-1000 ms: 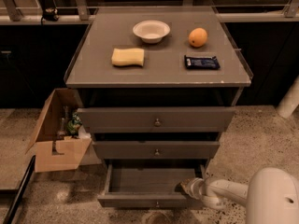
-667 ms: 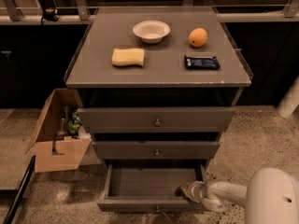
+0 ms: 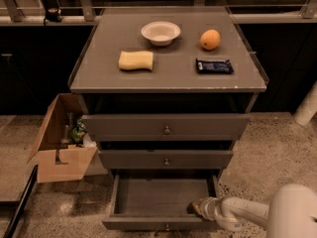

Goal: Open bottom drawer

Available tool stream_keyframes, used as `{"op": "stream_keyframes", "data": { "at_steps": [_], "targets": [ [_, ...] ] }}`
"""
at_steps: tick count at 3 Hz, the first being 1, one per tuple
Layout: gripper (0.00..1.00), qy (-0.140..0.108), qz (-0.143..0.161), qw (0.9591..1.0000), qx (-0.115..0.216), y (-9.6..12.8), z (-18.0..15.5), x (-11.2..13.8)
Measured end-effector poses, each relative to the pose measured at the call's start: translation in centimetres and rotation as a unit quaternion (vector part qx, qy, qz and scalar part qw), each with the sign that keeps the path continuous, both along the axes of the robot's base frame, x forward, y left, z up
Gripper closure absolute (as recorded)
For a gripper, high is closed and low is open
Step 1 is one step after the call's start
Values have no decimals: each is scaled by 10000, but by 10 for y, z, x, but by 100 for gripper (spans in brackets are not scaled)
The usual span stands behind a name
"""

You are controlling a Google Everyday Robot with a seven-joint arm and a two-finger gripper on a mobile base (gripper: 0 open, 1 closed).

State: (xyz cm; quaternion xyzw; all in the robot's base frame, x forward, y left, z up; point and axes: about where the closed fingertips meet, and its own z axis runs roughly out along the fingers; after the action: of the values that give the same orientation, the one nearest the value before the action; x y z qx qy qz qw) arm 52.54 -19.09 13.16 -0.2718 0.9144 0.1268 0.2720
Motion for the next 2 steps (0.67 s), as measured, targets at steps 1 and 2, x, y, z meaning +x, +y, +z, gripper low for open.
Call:
{"op": "stream_keyframes", "data": {
  "at_steps": [1,2],
  "targets": [
    [50,-46,-40,9999,133,2,5,-16],
    [27,-46,-40,9999,133,2,5,-15]
  ]
}}
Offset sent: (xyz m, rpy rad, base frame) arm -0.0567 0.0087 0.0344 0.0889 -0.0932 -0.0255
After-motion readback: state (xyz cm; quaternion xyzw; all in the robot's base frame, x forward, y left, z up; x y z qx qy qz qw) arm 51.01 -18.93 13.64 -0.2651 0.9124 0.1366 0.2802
